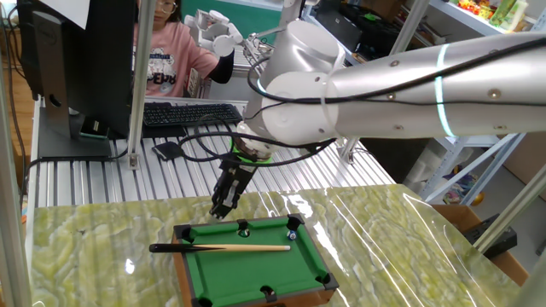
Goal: Hit the pool ball
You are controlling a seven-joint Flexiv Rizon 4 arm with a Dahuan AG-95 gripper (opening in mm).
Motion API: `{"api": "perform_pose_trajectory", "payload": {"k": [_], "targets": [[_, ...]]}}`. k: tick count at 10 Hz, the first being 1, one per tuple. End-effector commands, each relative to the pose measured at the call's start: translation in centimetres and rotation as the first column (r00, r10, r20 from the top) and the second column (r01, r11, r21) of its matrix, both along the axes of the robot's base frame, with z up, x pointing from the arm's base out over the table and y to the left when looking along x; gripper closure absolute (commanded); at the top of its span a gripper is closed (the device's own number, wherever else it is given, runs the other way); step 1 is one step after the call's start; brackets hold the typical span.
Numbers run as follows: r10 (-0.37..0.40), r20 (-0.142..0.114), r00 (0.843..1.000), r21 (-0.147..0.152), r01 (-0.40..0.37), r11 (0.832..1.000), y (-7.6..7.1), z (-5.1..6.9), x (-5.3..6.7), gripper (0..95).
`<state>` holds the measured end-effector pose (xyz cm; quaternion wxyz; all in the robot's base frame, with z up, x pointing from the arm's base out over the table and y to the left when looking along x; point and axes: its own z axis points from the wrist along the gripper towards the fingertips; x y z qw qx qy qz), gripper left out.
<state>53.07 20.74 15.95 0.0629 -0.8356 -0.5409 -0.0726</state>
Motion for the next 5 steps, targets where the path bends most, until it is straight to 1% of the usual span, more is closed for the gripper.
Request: {"api": "perform_pose_trajectory", "payload": {"k": [1,2,3,4,5], "targets": [[0.004,0.000,1.000,-0.003,-0.004,1.000,-0.16,0.14,-0.27,76.0],[0.006,0.001,1.000,-0.001,-0.006,1.000,-0.17,0.17,-0.29,76.0],[-0.009,0.000,1.000,0.003,0.009,1.000,-0.17,0.17,-0.29,76.0],[-0.016,0.005,1.000,0.007,0.015,1.000,-0.17,0.17,-0.30,76.0],[0.005,0.011,1.000,0.015,-0.005,1.000,-0.12,0.06,-0.20,76.0]]}}
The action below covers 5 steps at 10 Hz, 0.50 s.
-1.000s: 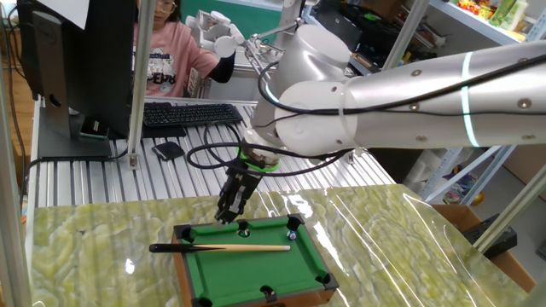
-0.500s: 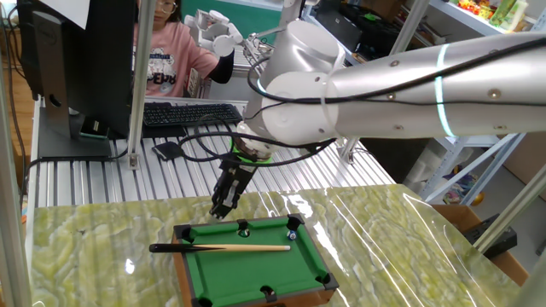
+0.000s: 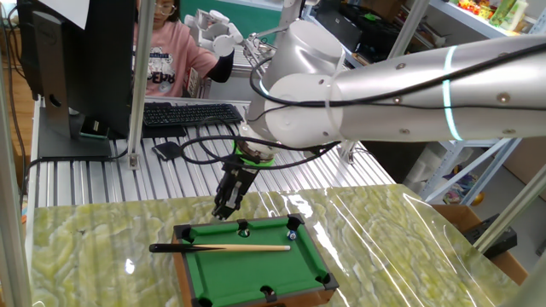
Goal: Hit the pool ball
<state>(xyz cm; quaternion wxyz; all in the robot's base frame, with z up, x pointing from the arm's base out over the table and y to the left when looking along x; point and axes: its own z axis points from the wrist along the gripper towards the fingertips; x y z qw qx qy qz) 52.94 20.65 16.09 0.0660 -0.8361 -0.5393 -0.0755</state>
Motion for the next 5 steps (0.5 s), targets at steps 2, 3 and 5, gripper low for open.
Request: {"api": "perform_pose_trajectory", "payload": {"k": [2,3,5], "targets": [[0.018,0.011,1.000,0.001,-0.018,1.000,0.1,0.0,0.7,76.0],[-0.008,0.005,1.000,0.007,0.007,1.000,0.1,0.2,1.6,76.0],[-0.013,0.003,1.000,0.008,0.013,1.000,0.2,0.3,2.9,76.0]]}}
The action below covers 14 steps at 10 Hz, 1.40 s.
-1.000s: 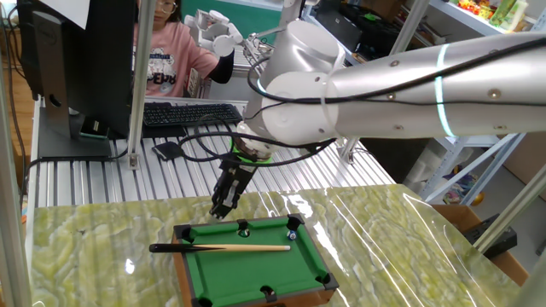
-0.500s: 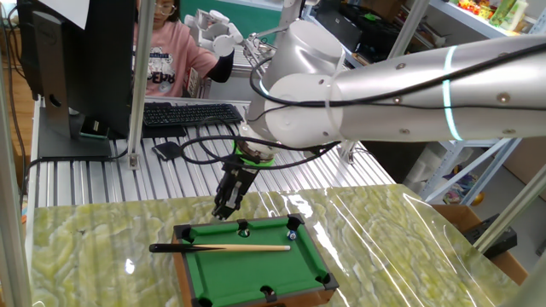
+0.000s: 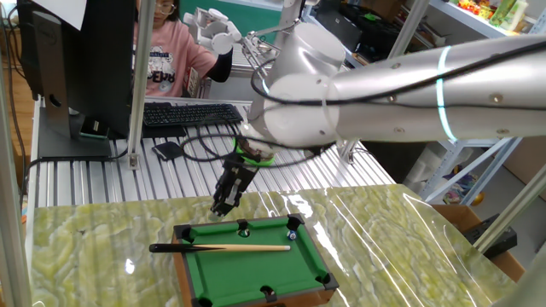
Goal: Hit the pool ball
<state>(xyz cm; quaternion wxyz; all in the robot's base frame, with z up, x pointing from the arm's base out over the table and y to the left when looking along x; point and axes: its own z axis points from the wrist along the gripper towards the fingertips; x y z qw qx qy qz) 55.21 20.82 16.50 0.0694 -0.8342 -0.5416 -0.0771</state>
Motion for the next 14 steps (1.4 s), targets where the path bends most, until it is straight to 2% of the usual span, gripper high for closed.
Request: {"api": "perform_pose_trajectory", "payload": {"k": [1,4,5,7,8,10,14], "targets": [[-0.004,0.007,1.000,0.001,0.004,1.000,0.06,-0.13,0.89,76.0],[0.008,0.008,1.000,-0.001,-0.008,1.000,0.08,-0.17,1.21,76.0],[0.002,0.006,1.000,-0.012,-0.002,1.000,0.08,-0.17,1.21,76.0],[-0.028,-0.004,1.000,-0.016,0.028,0.999,0.08,-0.17,1.21,76.0],[-0.026,-0.003,1.000,-0.014,0.026,1.000,0.08,-0.17,1.21,57.0],[0.028,0.010,1.000,-0.010,-0.027,1.000,0.08,-0.17,1.21,57.0],[0.041,0.010,0.999,-0.018,-0.041,0.999,0.08,-0.17,1.21,57.0]]}}
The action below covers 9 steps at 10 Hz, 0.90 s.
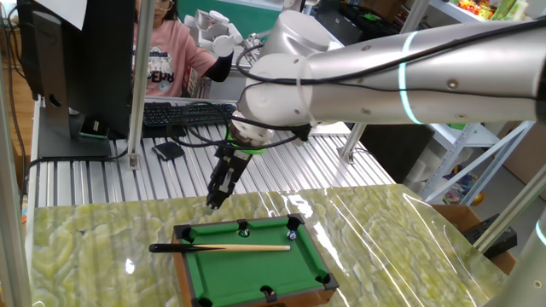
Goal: Hit the pool ball
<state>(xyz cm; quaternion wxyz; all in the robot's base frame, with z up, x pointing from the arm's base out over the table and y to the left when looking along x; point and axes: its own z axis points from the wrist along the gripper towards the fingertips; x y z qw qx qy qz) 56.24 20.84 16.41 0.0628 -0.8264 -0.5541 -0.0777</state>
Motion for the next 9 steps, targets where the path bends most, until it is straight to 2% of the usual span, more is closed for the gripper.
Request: {"api": "perform_pose_trajectory", "payload": {"k": [1,3,7,9], "targets": [[0.031,0.003,1.000,-0.003,-0.031,1.000,0.06,-0.08,0.18,57.0],[0.064,0.010,0.998,-0.003,-0.064,0.998,0.06,-0.08,0.18,57.0],[0.065,0.006,0.998,-0.009,-0.065,0.998,0.06,-0.08,0.18,57.0],[0.090,0.007,0.996,-0.010,-0.090,0.996,0.06,-0.08,0.18,57.0]]}}
